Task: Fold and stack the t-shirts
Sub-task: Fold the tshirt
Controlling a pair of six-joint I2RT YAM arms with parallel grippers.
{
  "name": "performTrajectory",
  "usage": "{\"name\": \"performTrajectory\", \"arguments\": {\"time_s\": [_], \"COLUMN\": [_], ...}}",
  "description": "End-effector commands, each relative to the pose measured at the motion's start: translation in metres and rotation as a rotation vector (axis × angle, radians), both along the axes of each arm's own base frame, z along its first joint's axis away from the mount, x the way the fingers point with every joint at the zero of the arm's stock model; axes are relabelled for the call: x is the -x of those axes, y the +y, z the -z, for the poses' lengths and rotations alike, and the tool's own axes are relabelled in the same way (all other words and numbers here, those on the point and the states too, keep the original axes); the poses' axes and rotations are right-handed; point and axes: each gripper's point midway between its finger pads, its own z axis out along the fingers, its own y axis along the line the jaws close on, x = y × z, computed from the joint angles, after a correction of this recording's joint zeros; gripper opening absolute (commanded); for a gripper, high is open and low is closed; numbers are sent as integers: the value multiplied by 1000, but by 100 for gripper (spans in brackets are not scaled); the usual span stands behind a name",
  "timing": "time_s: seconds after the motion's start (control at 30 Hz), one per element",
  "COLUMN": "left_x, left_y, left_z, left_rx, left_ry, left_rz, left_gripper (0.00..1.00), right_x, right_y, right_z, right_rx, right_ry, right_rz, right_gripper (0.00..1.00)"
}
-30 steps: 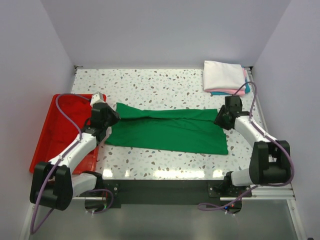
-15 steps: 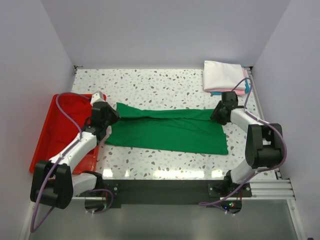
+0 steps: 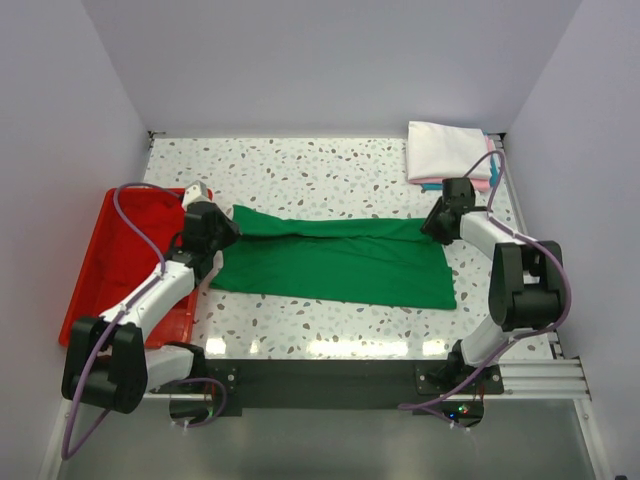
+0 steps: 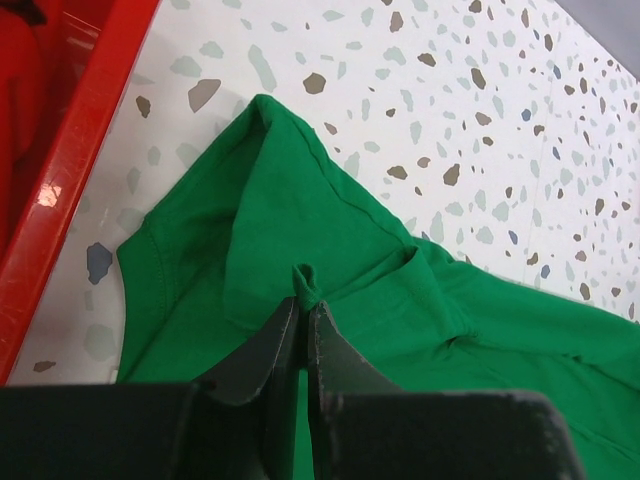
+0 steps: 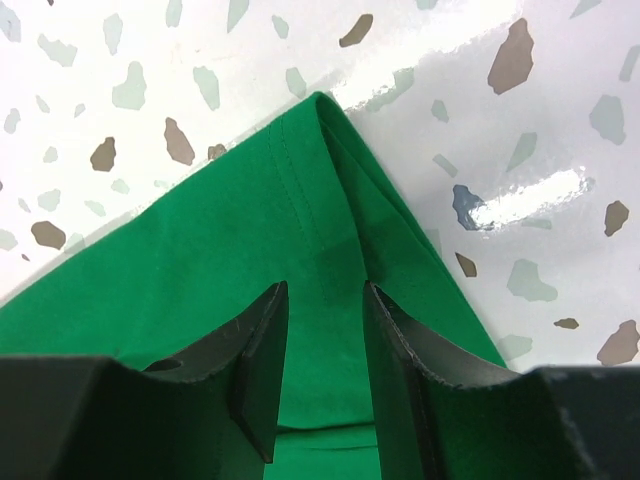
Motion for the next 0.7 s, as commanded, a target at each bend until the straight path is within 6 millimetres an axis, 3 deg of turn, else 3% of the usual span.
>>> {"name": "performTrajectory", "arguments": {"time_s": [0.0,0.3,0.5,0.67], "left_x": [-16,-18,-18,-19], "left_y": [1,0,0,1], "left_z": [-24,-22,-22,-24], "left_rx": [6,6,2,1], "left_ry": [-79,-76,-78,-81], "left_rz": [-4,1,-2,-7], "left_gripper": [0,0,0,0], "right_x": [-13,-11,-12,-14], "right_y": [-9,-9,-9,-8], "right_z": [-5,5,3,-5], "right_rx": [34,34,33,29], "right_ry": [-18,-1,-3,-11], "right_rz": [31,32,36,34], "right_gripper": [40,38,25,7]}}
